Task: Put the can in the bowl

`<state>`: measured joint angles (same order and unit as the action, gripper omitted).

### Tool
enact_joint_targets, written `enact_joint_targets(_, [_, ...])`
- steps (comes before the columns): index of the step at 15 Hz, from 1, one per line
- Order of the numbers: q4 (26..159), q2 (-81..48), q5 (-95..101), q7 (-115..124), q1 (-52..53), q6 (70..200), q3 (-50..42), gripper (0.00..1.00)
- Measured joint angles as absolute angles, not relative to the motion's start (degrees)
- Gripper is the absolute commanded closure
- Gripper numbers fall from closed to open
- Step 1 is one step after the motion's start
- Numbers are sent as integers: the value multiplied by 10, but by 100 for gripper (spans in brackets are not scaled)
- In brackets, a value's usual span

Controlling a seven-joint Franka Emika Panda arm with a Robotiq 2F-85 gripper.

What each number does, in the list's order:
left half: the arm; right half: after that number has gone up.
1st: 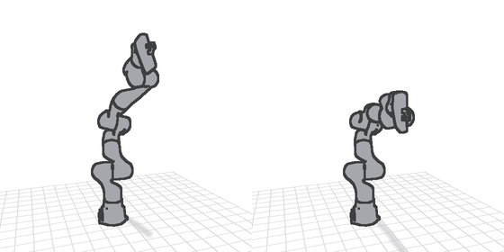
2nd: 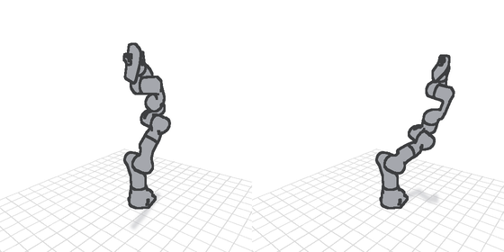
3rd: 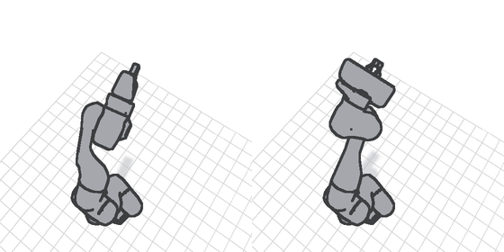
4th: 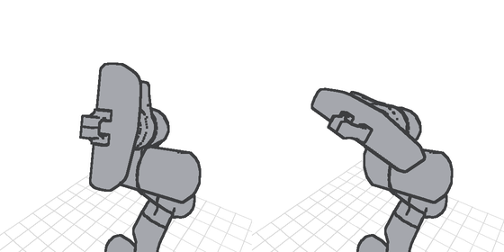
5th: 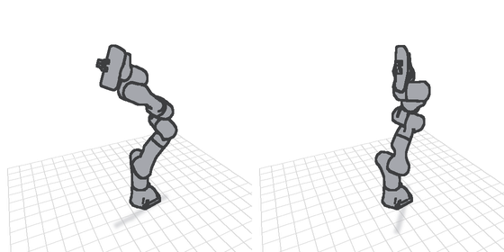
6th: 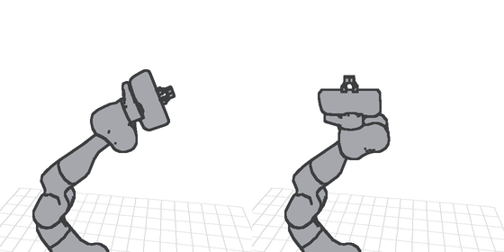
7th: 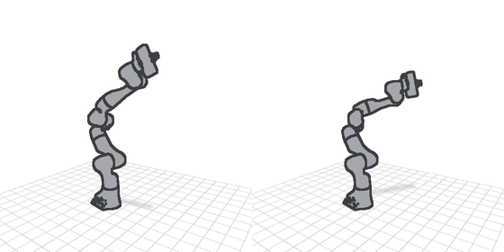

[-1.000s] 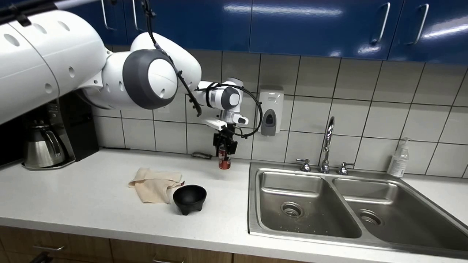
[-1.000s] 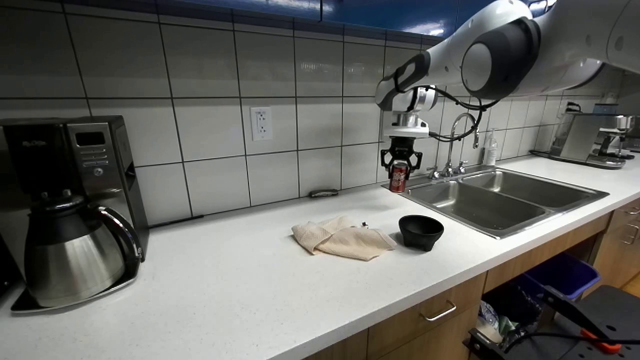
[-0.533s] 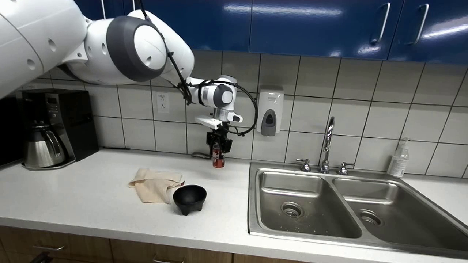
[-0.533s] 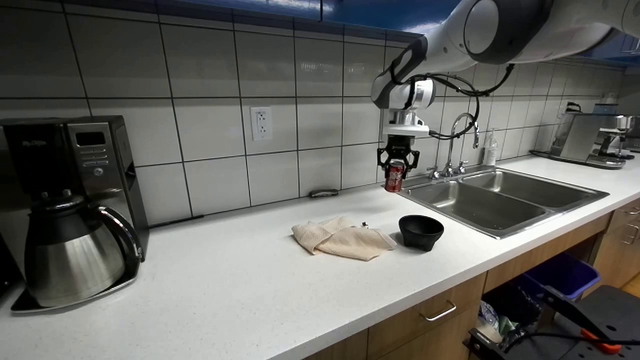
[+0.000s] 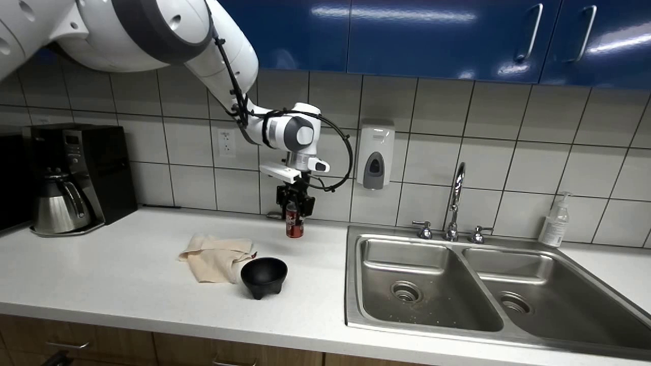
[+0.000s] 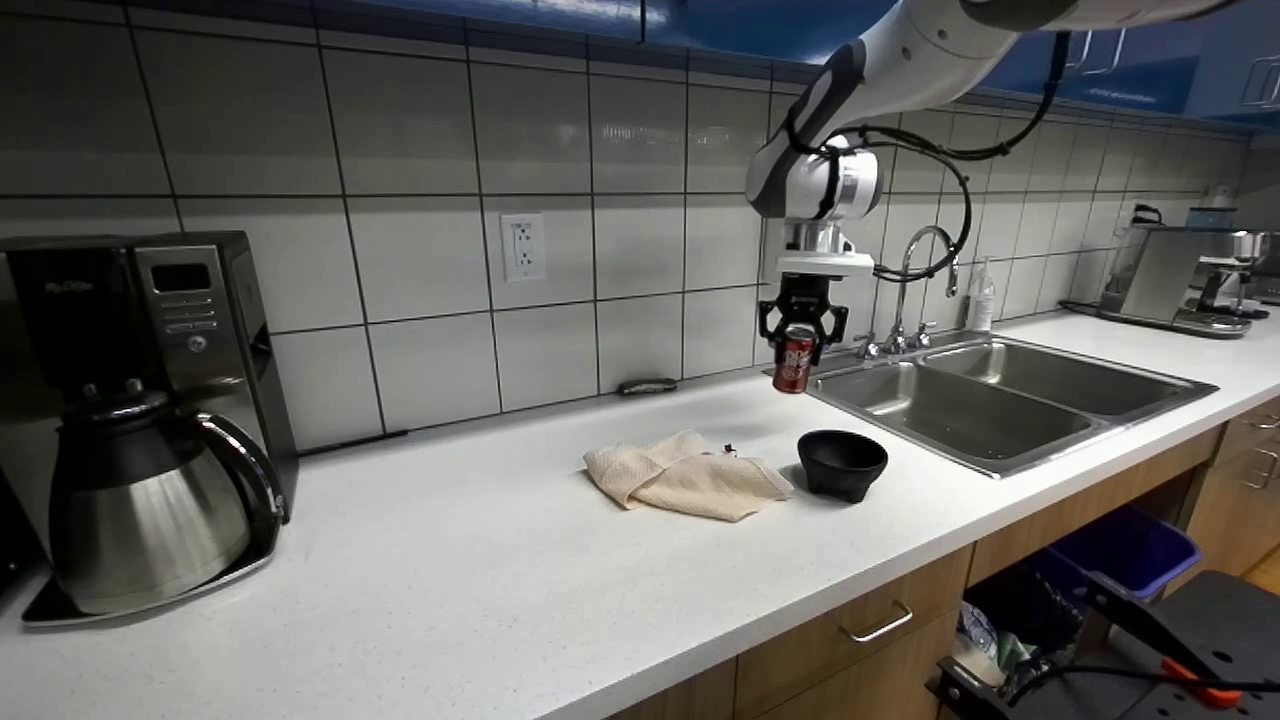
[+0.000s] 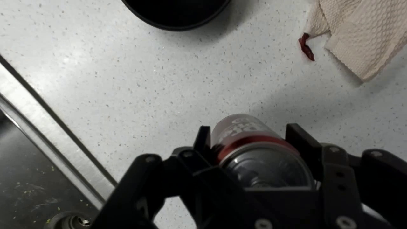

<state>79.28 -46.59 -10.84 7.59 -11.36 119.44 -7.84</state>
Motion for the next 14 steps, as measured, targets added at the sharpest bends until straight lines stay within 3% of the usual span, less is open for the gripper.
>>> enact_joint_targets(14, [1159, -237, -107, 16, -93, 1338, -73, 62])
